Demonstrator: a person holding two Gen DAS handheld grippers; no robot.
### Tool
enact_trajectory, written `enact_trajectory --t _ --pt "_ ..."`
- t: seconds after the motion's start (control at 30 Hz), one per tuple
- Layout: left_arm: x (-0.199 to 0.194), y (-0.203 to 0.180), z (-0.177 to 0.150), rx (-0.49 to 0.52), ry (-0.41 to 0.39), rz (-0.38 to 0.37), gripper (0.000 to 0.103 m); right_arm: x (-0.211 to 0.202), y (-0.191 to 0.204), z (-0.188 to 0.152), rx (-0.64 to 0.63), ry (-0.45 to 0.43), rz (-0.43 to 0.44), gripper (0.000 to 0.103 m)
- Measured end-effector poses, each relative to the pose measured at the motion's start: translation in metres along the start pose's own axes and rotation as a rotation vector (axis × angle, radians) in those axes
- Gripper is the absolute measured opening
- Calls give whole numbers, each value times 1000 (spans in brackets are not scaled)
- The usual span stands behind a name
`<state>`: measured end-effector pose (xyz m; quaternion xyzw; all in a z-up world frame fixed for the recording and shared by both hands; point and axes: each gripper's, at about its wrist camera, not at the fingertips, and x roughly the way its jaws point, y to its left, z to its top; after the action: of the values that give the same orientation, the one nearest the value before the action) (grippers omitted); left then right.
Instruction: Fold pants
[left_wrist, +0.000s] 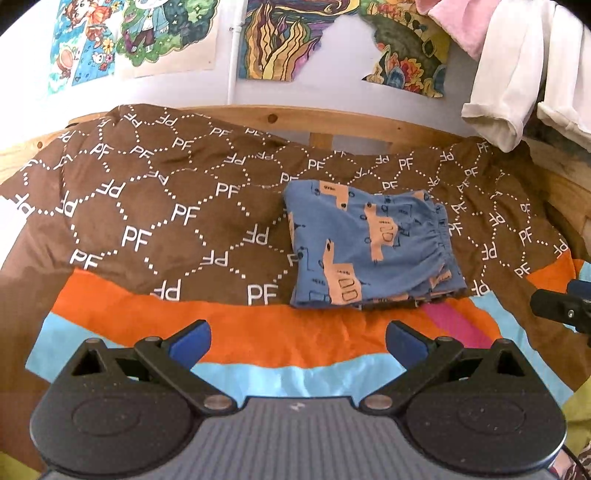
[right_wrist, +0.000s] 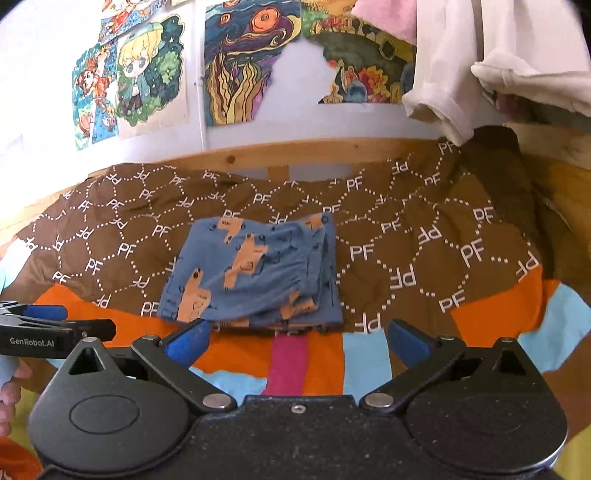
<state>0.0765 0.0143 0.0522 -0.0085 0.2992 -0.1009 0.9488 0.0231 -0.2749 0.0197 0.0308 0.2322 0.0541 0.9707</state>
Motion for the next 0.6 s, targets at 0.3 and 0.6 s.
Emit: enact_trajectory --t 0.3,0.6 --pt "1 -1 -5 14 27 13 103 6 -2 -3 20 19 22 102" --pt "1 -5 -6 21 34 18 103 8 -7 -3 45 31 22 102"
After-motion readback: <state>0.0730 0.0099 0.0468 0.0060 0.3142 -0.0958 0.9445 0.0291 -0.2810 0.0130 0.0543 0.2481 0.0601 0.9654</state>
